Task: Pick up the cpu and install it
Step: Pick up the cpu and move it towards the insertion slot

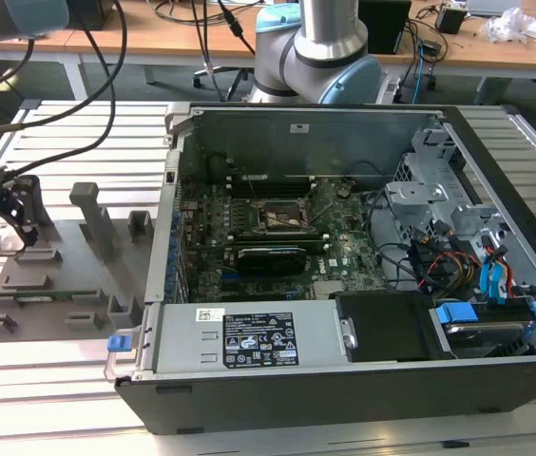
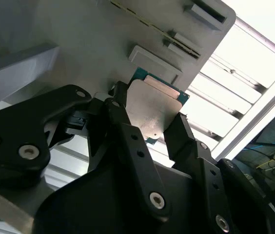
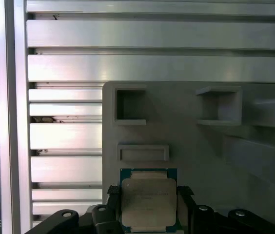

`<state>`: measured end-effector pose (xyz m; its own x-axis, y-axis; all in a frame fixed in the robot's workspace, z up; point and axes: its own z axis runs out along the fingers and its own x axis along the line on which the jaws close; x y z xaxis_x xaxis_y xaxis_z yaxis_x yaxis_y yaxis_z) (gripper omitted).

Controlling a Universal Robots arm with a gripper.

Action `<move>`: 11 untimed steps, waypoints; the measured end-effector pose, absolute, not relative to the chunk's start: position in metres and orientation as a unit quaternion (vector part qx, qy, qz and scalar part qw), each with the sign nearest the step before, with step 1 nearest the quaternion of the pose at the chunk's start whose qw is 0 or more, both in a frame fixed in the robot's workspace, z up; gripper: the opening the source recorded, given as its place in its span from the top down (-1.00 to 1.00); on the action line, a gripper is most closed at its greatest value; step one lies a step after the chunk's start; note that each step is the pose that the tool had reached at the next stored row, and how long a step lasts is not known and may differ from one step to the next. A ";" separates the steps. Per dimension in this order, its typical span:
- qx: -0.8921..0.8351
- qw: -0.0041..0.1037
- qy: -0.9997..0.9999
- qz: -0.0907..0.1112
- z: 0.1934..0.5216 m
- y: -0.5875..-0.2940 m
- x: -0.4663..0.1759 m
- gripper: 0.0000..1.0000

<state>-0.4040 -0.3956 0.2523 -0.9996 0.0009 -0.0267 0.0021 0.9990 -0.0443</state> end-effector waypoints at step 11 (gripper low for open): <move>0.001 0.013 1.000 -0.025 0.268 -0.396 -0.404 -0.09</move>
<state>-0.4041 -0.3956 0.2681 -0.9996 0.0008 -0.0268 0.0021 0.9988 -0.0496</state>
